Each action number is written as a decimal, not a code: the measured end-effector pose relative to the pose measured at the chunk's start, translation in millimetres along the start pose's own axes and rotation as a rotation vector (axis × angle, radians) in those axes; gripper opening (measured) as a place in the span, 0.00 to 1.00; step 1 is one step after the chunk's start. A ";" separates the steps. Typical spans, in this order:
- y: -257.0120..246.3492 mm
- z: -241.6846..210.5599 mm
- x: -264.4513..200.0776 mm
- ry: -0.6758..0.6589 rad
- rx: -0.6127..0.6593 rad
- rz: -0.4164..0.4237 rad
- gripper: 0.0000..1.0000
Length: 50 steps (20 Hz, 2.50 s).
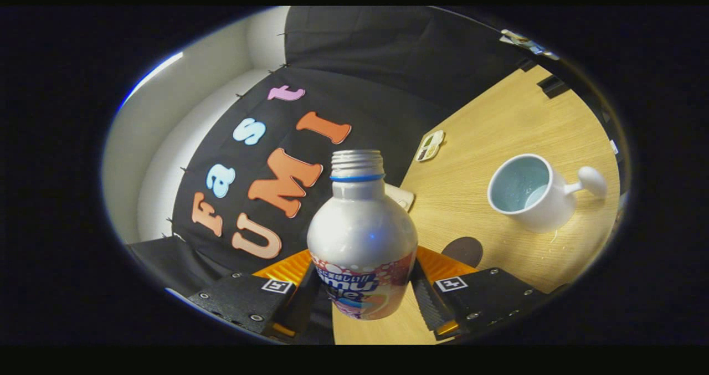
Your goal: Take the bottle from table, then pour the juice into the cup, finally place the bottle on the coaster
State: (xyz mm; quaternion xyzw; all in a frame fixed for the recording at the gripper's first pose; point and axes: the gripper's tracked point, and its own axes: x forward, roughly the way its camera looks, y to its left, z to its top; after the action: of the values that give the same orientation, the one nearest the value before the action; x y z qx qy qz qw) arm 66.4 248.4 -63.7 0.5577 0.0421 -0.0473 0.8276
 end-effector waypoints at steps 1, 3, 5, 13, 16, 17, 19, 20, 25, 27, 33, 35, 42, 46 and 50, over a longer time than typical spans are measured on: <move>-2.1 1.3 1.8 0.000 0.029 -0.008 0.78; -6.8 4.3 2.8 -0.003 0.089 -0.027 0.78; -12.5 6.9 4.6 -0.005 0.147 -0.049 0.78; -21.7 9.6 12.0 -0.008 0.364 -0.100 0.78; -25.5 5.1 11.3 0.009 0.419 -0.117 0.78; -28.1 5.6 11.9 0.007 0.434 -0.129 0.78; -33.4 6.5 12.1 0.006 0.459 -0.150 0.78; -32.4 7.0 13.9 0.004 0.480 -0.159 0.78; -31.6 8.8 13.3 0.005 0.591 -0.167 0.78; -33.5 12.0 13.6 0.002 0.616 -0.188 0.78; -35.1 16.6 17.5 0.002 0.689 -0.210 0.78; -34.6 17.8 16.7 0.004 0.704 -0.210 0.78; -26.5 17.4 17.7 0.016 0.772 -0.214 0.78; -20.3 18.7 18.7 0.020 0.813 -0.211 0.78; -18.9 19.8 19.6 0.020 0.844 -0.217 0.78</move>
State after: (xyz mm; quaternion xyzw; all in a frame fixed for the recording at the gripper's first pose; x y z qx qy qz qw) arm 83.8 222.4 -76.1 0.8399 0.0856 -0.1414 0.5169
